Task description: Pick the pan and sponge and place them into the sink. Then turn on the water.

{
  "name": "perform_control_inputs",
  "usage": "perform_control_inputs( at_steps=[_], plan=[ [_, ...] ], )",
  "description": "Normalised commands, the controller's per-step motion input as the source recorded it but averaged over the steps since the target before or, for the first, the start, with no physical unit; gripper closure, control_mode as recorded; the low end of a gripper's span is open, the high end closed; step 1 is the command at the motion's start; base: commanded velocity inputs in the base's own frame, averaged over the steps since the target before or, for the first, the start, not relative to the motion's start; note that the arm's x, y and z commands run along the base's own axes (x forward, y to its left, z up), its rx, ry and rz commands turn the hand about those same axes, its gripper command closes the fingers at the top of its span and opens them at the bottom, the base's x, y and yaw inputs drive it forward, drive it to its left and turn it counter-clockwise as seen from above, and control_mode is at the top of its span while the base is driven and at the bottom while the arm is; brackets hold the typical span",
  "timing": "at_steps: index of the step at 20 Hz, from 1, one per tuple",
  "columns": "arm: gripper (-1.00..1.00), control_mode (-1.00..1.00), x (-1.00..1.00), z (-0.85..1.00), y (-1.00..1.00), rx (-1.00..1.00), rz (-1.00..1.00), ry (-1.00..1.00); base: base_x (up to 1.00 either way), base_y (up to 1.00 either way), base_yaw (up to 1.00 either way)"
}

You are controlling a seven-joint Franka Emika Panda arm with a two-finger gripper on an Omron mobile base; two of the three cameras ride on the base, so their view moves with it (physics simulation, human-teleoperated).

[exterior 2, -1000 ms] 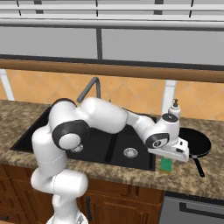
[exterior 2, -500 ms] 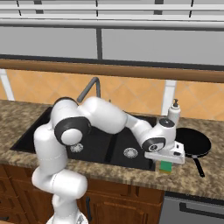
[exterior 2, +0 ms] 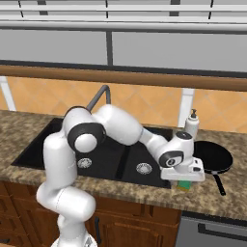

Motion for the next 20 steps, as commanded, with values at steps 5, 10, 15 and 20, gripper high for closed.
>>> perform_control_inputs(
  at_steps=[5,10,15,20],
  plan=[
    [-1.00,-1.00,0.15,-0.13,-0.10,0.00,0.11,0.07,0.00,0.00,0.00],
    [-1.00,-1.00,0.06,-0.28,-0.07,0.00,0.09,0.08,0.00,0.00,0.00],
    [1.00,-1.00,0.12,-0.30,0.00,0.00,0.08,0.08,0.00,0.00,0.00],
    [1.00,-1.00,0.03,-0.01,-0.05,0.02,0.10,0.02,0.00,0.00,0.00]
  ],
)
